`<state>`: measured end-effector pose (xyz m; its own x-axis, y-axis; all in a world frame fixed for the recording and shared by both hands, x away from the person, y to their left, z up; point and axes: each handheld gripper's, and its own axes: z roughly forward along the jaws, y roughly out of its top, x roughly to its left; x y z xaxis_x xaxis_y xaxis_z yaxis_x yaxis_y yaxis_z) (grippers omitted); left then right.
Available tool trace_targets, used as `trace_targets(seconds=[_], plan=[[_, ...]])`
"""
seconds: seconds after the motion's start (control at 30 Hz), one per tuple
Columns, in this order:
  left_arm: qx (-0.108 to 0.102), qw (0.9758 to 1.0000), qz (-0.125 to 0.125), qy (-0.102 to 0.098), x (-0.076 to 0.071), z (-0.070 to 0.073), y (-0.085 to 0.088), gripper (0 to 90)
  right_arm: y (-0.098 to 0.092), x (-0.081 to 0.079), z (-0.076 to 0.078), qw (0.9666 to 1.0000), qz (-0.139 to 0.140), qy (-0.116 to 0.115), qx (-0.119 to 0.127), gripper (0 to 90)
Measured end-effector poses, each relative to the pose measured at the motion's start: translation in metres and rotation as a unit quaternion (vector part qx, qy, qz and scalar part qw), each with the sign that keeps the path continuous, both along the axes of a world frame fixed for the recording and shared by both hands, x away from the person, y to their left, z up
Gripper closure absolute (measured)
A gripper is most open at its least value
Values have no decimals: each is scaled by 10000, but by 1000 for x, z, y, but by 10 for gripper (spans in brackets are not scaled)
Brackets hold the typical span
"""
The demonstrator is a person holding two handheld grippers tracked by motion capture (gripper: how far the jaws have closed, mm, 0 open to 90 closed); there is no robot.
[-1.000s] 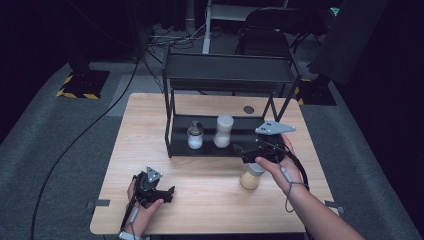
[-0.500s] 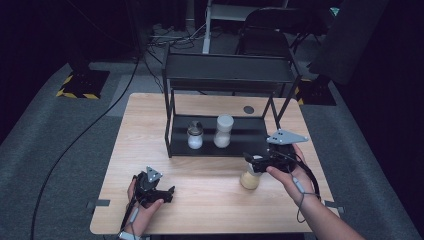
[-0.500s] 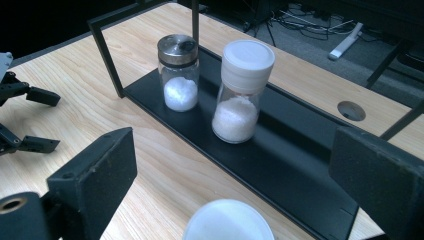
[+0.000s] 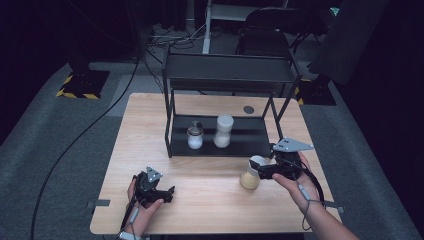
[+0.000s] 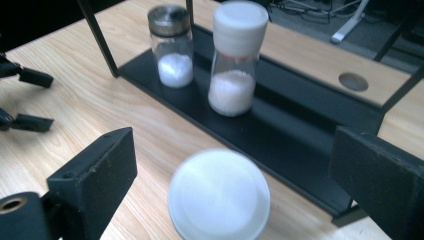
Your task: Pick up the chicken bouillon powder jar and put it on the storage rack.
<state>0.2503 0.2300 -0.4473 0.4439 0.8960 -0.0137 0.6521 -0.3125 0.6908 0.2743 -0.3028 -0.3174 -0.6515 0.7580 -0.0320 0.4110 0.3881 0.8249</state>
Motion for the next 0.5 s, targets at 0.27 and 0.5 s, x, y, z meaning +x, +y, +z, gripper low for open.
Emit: trace_targets(seconds=[0.27,0.5], plan=[[6,10000,1,1,0,0,0,5,-6,-4,-17,10000,-4,35,-7,51],[6,10000,2,0,0,0,0,5,-6,-5,-26,10000,-38,6,-78,49]])
